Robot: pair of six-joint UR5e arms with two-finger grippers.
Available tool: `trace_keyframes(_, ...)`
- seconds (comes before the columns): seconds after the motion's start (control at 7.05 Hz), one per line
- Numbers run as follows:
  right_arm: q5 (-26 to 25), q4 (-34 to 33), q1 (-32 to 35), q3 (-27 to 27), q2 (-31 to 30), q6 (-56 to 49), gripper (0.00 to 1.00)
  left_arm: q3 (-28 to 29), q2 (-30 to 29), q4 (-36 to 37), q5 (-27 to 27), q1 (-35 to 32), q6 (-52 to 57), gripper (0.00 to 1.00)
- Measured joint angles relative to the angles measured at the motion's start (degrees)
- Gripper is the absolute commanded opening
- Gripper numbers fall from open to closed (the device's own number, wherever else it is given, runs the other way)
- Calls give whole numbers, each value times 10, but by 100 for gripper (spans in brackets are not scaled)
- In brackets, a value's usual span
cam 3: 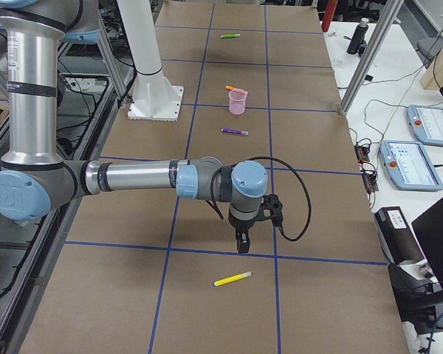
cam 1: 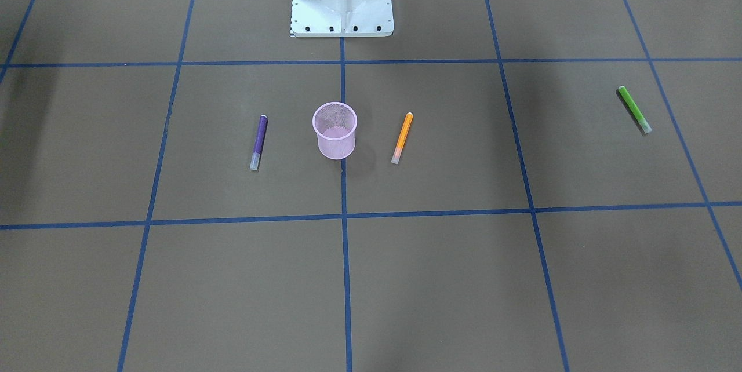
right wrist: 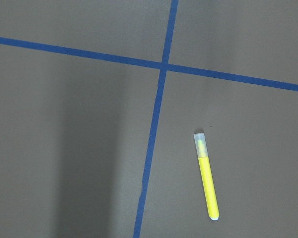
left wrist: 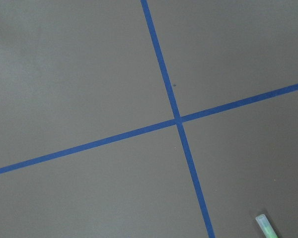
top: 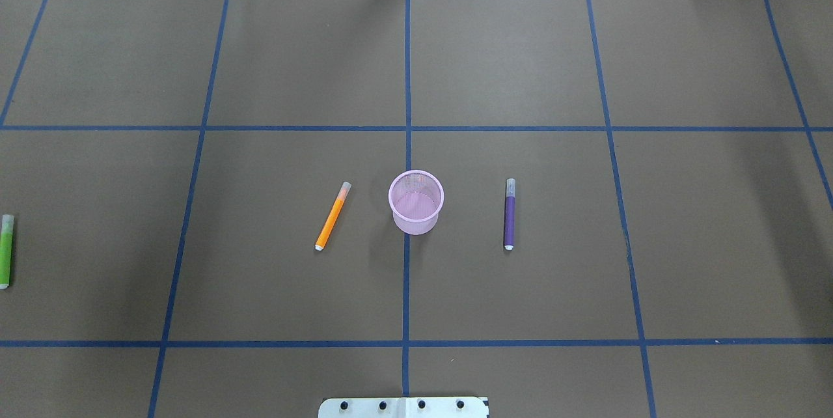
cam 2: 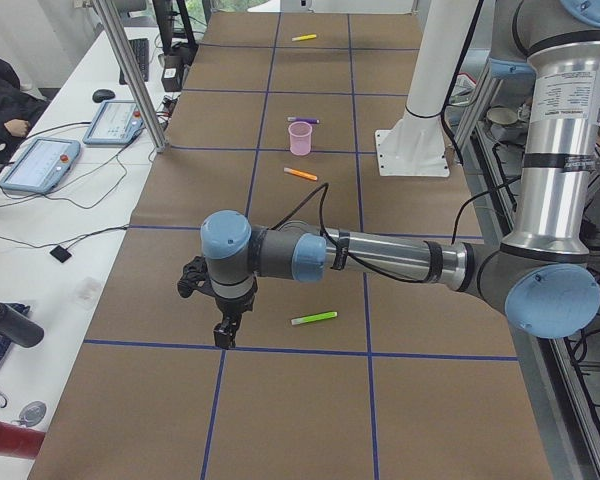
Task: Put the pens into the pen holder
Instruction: 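Lower the left gripper onto the green marker and close on it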
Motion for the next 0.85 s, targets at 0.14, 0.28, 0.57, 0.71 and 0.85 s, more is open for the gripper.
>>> trace_keyframes(0.14, -1, 3, 2, 7, 0, 3, 100, -10, 3, 0, -21, 1, -14, 100)
trace_keyframes(0.28, -1, 4, 3, 10, -2, 3, 100, -16, 5, 0, -53, 2, -53, 100)
trace_keyframes(0.57, -1, 5, 3, 5, -7, 2, 100, -35, 33, -44, -92, 22, -197, 99)
trace_keyframes(0.71, 0, 5, 3, 4, -9, 1, 100, -40, 58, -111, -81, 48, -294, 99)
trace_keyframes(0.85, 1, 5, 3, 4, -9, 1, 100, -42, 89, -195, -48, 89, -391, 99)
